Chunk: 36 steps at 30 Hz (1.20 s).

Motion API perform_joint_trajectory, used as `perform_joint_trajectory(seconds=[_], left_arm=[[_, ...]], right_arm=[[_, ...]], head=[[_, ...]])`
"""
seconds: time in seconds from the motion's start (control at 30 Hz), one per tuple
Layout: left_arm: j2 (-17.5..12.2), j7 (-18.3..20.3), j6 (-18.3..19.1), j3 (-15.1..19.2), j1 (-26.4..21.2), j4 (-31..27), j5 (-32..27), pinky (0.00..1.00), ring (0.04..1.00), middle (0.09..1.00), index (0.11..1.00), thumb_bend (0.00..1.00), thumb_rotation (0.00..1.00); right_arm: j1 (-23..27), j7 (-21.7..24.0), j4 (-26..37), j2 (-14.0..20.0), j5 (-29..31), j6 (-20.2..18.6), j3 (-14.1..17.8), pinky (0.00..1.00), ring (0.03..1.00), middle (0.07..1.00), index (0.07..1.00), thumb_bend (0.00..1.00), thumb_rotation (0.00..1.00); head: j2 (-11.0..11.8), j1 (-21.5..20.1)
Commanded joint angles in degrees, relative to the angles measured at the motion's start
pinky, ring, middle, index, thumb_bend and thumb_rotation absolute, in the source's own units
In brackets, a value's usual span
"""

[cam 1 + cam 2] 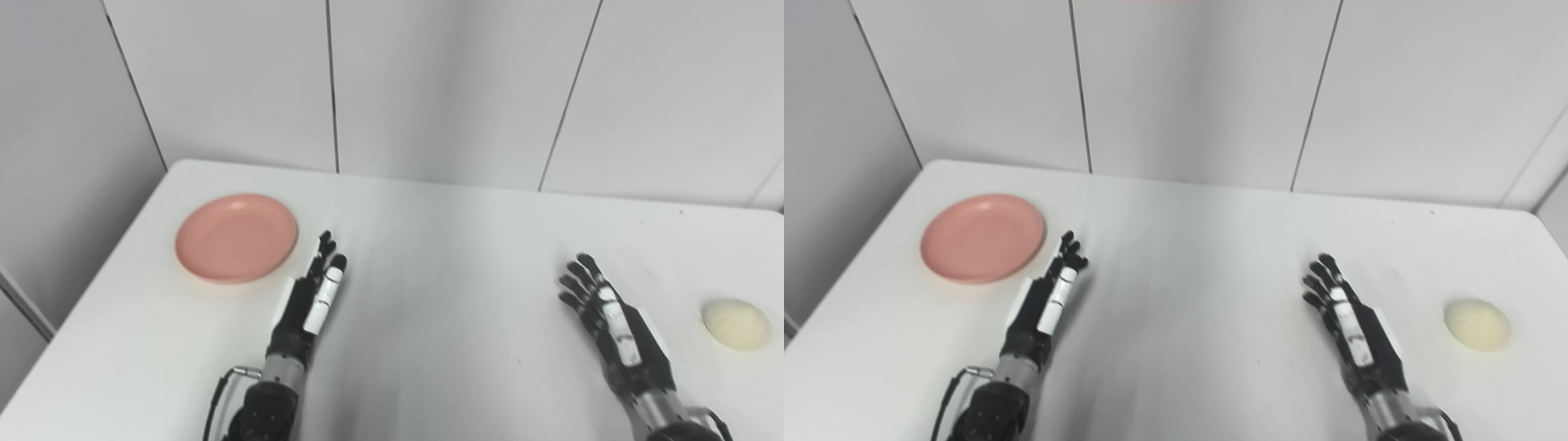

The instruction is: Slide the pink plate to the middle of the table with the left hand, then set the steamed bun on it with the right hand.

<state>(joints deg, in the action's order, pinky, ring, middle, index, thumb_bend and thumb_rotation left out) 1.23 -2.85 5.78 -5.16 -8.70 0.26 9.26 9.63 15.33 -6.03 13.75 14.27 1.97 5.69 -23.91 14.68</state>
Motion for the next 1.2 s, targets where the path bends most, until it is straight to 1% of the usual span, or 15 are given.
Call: perform_joint_trajectory(seconds=[0.0, 0.1, 0.13, 0.23, 0.37, 0.5, 0.8, 0.93, 0.97, 1.03, 1.13, 1.17], left_arm=[[1.03, -0.4, -1.57, -0.57, -1.51, 0.99, 0.44, 0.96, 0.928, 1.0, 1.0, 0.61, 0.99], [1.32, -0.65, -2.23, -0.61, -1.74, 2.23, 0.29, 0.97, 0.935, 1.0, 1.0, 0.64, 0.99], [1.41, -0.68, -2.45, -0.58, -1.82, 2.56, 0.18, 0.97, 0.938, 1.0, 1.0, 0.64, 0.99], [1.7, -0.7, -3.14, -0.5, -2.06, 3.52, -0.1, 0.98, 0.941, 1.0, 1.0, 0.64, 0.98], [1.98, -0.84, -3.76, -0.46, -2.2, 4.24, -0.15, 0.97, 0.939, 1.0, 1.0, 0.63, 0.98], [2.09, -0.38, -4.1, -0.35, -2.19, 4.5, -0.91, 1.0, 0.95, 1.0, 1.0, 0.64, 0.97], [1.88, -0.69, -3.42, -0.27, -1.84, 3.53, -0.08, 0.96, 0.935, 1.0, 1.0, 0.65, 0.98], [1.68, -0.37, -2.96, -0.27, -1.46, 2.49, -0.11, 0.98, 0.939, 1.0, 1.0, 0.65, 0.99], [1.57, -0.19, -2.7, -0.28, -1.33, 1.92, -0.2, 0.98, 0.941, 1.0, 1.0, 0.65, 0.99], [1.31, 0.53, -1.72, -0.24, -1.17, 0.17, -0.9, 0.98, 0.945, 1.0, 1.0, 0.64, 0.97], [1.17, 1.8, 0.15, 0.59, -1.56, -3.75, -3.26, 1.0, 0.973, 1.0, 1.0, 0.61, 0.99], [1.17, 2.06, 0.51, 0.9, -1.69, -4.54, -3.8, 1.0, 0.98, 1.0, 1.0, 0.63, 0.98]], right_arm=[[-0.64, 0.74, -2.04, -0.07, 0.37, 3.05, 0.28, 0.91, 0.918, 0.946, 0.961, 0.82, 0.88], [-0.51, 0.82, -2.85, -0.02, 0.4, 3.53, 0.33, 0.91, 0.917, 0.945, 0.968, 0.81, 0.88], [-0.49, 0.86, -3.02, 0.01, 0.44, 3.6, 0.34, 0.92, 0.923, 0.951, 0.977, 0.8, 0.89], [-0.38, 0.94, -3.62, 0.03, 0.64, 3.76, 0.47, 0.92, 0.927, 0.956, 0.981, 0.8, 0.89], [-0.28, 1.21, -4.04, 0.14, 0.57, 4.1, 0.5, 0.93, 0.928, 0.957, 0.981, 0.78, 0.9], [-0.45, 0.98, -3.67, 0.08, 0.49, 3.82, 0.54, 0.93, 0.934, 0.962, 0.983, 0.76, 0.9], [-0.94, 0.79, -2.68, -0.13, 0.09, 3.83, 0.31, 0.93, 0.928, 0.958, 0.983, 0.76, 0.9], [-1.36, 0.59, -1.64, -0.29, 0.08, 3.23, 0.28, 0.93, 0.928, 0.957, 0.982, 0.76, 0.9], [-1.59, 0.5, -1.0, -0.34, 0.12, 2.86, 0.27, 0.93, 0.927, 0.956, 0.98, 0.76, 0.9], [-1.98, 0.35, -0.06, -0.31, -0.02, 2.42, 0.19, 0.92, 0.926, 0.951, 0.971, 0.77, 0.9], [-2.3, 0.63, 0.58, -0.31, 0.54, 2.36, 0.25, 0.92, 0.923, 0.95, 0.975, 0.77, 0.89], [-2.36, 0.68, 0.74, -0.32, 0.72, 2.29, 0.28, 0.92, 0.92, 0.948, 0.975, 0.77, 0.89]], head=[[0.56, 0.36], [1.62, 1.03], [1.62, 1.03], [2.24, 1.4], [2.51, 1.59], [2.49, 1.63], [1.84, 1.2], [1.04, 0.41], [0.25, -0.24], [-0.12, -0.48], [-0.64, -0.48], [-0.64, -0.48]])
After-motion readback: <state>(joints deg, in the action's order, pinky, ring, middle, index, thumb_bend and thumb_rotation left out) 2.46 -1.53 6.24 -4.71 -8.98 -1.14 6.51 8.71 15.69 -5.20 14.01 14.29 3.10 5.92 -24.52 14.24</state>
